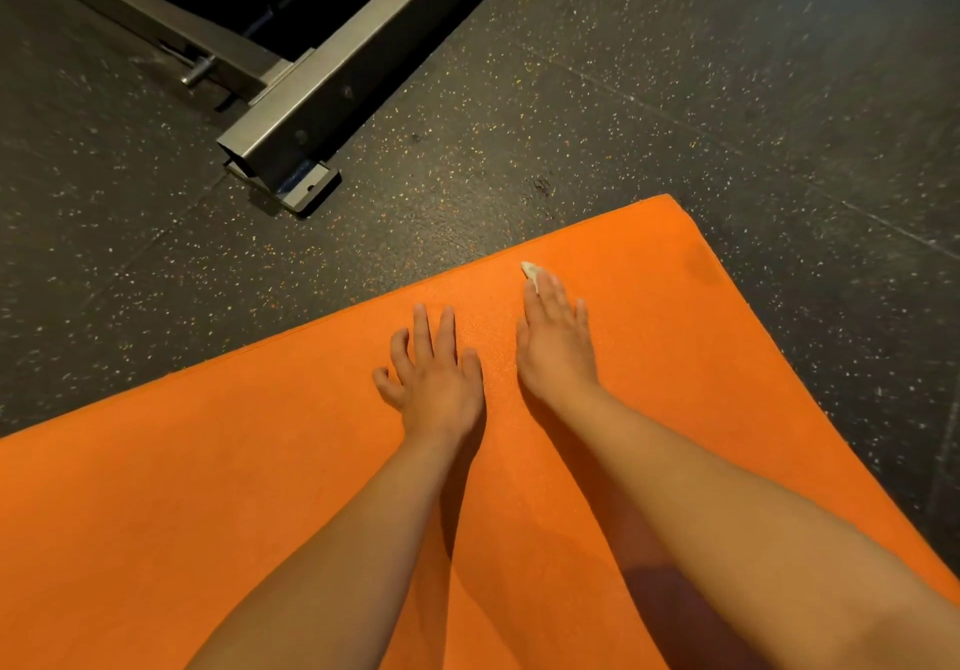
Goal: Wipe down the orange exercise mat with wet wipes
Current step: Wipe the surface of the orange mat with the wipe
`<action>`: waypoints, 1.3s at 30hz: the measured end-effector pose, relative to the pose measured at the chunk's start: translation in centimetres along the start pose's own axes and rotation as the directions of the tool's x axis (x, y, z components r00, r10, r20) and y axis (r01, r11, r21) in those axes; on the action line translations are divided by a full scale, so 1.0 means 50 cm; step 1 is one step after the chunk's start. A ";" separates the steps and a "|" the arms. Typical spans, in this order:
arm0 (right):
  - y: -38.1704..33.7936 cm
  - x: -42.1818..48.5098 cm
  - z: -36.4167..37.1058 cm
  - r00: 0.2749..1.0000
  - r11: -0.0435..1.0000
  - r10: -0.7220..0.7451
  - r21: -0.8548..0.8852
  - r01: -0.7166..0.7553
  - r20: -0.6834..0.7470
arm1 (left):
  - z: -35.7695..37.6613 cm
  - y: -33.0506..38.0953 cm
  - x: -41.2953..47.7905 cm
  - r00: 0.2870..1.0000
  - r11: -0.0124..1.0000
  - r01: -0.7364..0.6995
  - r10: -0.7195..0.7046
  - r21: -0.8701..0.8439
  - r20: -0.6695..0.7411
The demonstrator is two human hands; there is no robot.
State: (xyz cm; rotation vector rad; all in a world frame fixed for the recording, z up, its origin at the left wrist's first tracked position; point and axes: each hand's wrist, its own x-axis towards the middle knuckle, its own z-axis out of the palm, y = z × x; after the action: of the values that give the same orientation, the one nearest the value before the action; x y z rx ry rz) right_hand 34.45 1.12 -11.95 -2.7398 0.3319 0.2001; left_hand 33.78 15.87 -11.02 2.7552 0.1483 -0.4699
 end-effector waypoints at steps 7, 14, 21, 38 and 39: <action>-0.045 0.006 0.024 0.925 0.933 -0.359 0.042 0.357 0.123 | 0.000 -0.009 0.001 0.999 1.000 -0.015 0.015 -0.006 0.034; 0.001 0.104 -0.025 0.985 0.987 0.158 0.012 -0.158 -0.063 | -0.001 -0.010 0.010 0.997 1.000 -0.003 0.004 -0.008 0.083; -0.098 0.068 0.015 0.975 0.962 -0.220 0.170 0.213 0.024 | -0.007 -0.009 0.014 0.995 1.000 -0.008 0.009 -0.013 0.098; -0.122 -0.004 0.039 0.916 0.924 -0.370 0.171 0.343 0.158 | -0.015 -0.074 -0.008 0.990 0.941 -0.128 0.140 -0.313 0.017; -0.116 -0.020 0.041 0.906 0.918 -0.387 0.158 0.363 0.169 | -0.008 -0.081 -0.025 0.991 0.942 -0.136 0.132 -0.306 -0.035</action>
State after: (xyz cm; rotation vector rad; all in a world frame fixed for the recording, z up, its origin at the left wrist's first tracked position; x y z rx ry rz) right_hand 34.80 7.32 -11.67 -2.5702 -0.2329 0.3300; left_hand 32.09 19.74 -11.52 2.4423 0.0324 -0.3572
